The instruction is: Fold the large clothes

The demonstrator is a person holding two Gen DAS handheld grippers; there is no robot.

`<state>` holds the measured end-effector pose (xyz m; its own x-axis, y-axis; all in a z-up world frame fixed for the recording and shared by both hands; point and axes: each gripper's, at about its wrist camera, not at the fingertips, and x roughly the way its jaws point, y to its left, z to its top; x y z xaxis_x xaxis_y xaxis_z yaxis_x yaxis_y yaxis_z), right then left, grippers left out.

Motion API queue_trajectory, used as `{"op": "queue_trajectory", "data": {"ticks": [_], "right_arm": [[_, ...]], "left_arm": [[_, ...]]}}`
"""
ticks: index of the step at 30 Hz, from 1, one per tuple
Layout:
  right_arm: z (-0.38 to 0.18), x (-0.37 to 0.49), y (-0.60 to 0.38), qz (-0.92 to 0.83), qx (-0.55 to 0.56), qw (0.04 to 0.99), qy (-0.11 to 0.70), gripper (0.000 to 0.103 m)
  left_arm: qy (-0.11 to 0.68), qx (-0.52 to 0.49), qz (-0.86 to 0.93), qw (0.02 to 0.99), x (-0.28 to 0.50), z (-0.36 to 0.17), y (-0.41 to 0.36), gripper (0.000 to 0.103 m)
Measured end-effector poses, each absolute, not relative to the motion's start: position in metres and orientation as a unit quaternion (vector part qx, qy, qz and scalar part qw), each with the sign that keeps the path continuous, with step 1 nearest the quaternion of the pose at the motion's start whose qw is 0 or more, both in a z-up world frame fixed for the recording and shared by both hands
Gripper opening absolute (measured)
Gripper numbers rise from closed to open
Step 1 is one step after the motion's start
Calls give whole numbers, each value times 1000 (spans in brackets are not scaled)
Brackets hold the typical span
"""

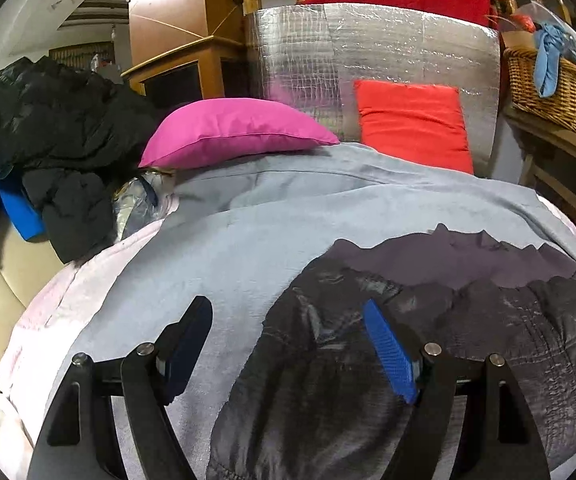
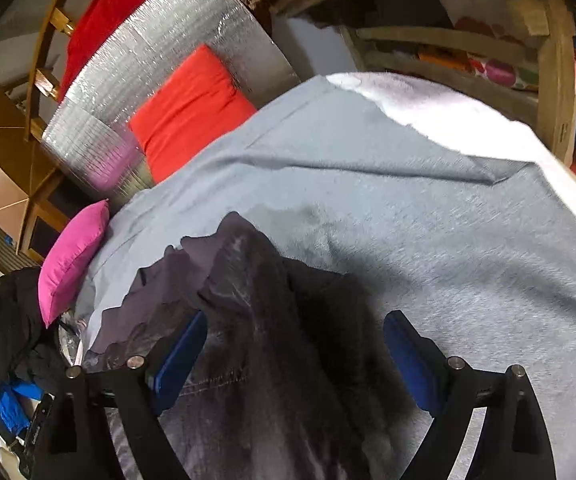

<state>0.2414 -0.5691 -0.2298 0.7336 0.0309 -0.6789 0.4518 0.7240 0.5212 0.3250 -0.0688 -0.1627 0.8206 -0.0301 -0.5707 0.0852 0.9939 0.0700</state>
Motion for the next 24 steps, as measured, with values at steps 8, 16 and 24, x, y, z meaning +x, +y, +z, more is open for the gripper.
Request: {"op": "queue_trajectory", "data": {"ticks": [8,16,24], "right_arm": [[-256,273,-553,-166,290,842,423,82],[-216,245,-547,-149,293,887,325,81],[-195,249,-509,-60,252,922,288,81]], "left_arm": [[296,61,-28,953,325,-165,-73,79],[293,60,-23,954,323,-163,-66,79],[297,62,-23,952,325,-165,-66,79]]}}
